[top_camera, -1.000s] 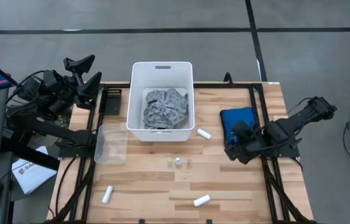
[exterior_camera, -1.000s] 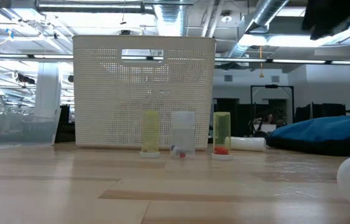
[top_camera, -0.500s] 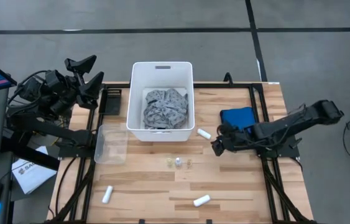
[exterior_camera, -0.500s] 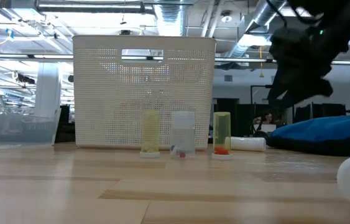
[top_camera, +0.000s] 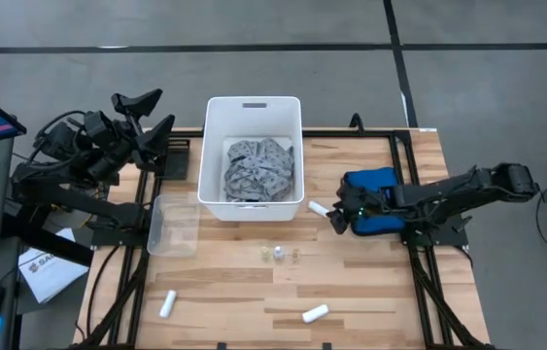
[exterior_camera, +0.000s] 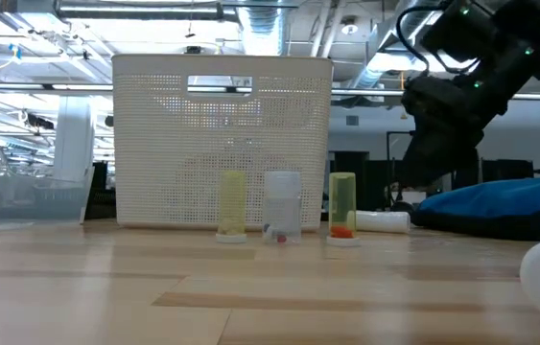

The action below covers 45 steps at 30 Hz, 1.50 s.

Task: Pick & Place Medicine items
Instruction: Put the top right rolled gauze into the transparent bin

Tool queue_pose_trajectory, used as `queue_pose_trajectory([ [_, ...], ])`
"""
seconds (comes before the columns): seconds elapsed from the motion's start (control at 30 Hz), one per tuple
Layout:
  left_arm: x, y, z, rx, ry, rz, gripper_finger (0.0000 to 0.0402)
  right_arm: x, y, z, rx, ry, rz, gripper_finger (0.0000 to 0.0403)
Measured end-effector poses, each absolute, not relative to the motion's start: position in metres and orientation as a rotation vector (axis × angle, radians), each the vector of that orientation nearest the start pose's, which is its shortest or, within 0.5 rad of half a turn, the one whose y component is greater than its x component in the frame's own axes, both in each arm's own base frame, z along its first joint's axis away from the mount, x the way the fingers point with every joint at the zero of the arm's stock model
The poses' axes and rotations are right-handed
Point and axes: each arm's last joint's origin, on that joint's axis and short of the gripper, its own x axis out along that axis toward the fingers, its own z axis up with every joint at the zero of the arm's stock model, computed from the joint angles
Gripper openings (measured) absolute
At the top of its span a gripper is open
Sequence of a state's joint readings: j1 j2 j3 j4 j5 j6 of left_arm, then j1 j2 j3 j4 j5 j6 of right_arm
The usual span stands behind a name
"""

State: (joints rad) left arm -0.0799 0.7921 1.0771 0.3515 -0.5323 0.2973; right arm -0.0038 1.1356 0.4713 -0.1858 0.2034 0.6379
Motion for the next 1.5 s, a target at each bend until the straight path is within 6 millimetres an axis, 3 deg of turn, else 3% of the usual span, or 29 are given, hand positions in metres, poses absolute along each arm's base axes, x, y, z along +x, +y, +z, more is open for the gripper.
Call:
queue_pose_trajectory([
  [0.3, 0.130, 0.004, 0.473, 0.079, -0.548, 0.522, 0.0324, 0.214, -0.008, 0.140, 0.430, 0.895, -0.377, 0.0205],
  [0.6, 0.130, 0.004, 0.473, 0.074, -0.551, 0.521, 0.0324, 0.228, -0.004, 0.122, 0.419, 0.892, -0.362, 0.0205],
  [1.5, 0.130, 0.004, 0.473, 0.063, -0.552, 0.518, 0.0324, 0.231, -0.030, 0.125, 0.512, 0.795, -0.502, 0.0199],
])
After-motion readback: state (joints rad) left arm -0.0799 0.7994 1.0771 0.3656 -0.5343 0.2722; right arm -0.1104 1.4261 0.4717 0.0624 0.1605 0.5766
